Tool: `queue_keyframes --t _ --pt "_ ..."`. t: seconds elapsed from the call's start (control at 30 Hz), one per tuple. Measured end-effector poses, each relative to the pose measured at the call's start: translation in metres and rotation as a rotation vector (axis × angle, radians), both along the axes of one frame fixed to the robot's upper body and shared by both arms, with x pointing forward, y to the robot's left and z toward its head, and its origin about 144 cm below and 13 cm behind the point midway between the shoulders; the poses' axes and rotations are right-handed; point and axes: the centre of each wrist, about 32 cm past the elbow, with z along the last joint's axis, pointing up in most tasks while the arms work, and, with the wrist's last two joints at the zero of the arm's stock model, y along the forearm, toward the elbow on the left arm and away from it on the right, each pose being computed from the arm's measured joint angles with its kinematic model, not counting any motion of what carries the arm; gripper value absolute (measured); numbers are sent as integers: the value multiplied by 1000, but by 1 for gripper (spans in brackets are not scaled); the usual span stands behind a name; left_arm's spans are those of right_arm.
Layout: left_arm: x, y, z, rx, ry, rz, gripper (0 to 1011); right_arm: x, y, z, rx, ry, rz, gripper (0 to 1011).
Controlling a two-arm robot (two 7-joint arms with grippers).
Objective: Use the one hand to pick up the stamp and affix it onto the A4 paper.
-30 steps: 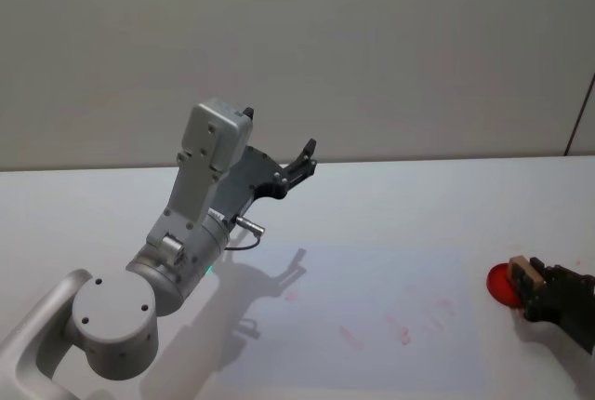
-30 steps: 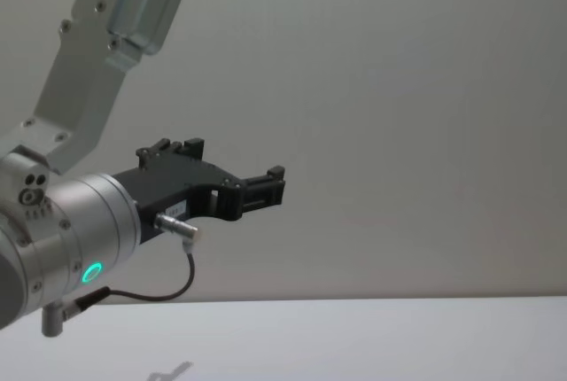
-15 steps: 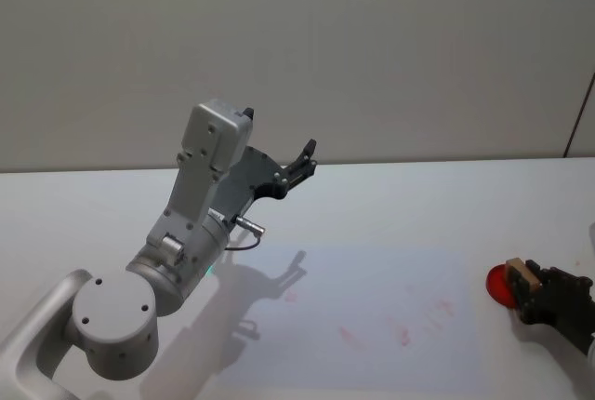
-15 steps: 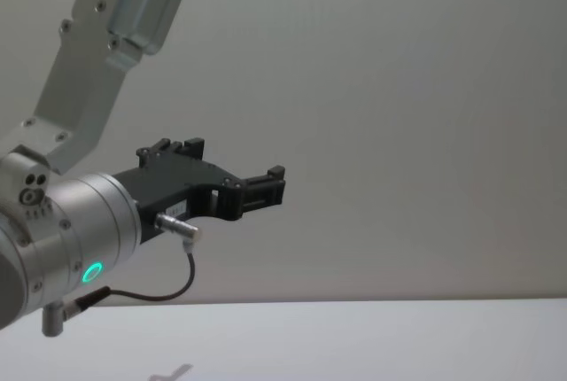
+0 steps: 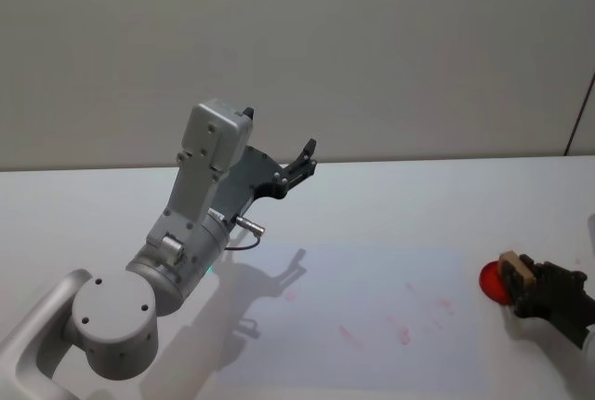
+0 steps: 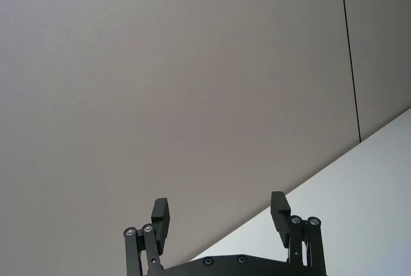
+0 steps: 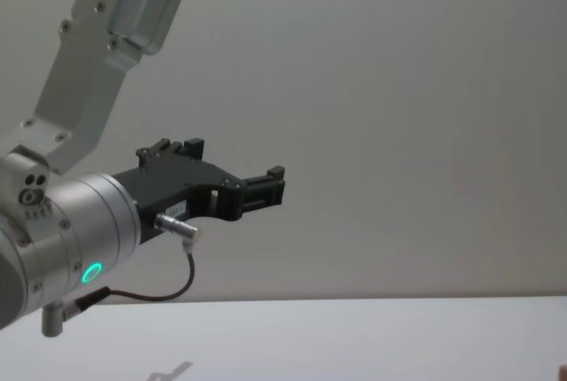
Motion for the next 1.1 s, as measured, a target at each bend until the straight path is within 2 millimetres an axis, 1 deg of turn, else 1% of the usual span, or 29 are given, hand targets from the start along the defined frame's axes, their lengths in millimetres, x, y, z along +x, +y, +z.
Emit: queue_keyframes --t 0.53,1.1 --pt "0 0 0 0 0 0 1001 0 12 28 93 -58 35 228" --pt "0 0 0 0 0 0 1001 -12 31 43 139 -78 124 227"
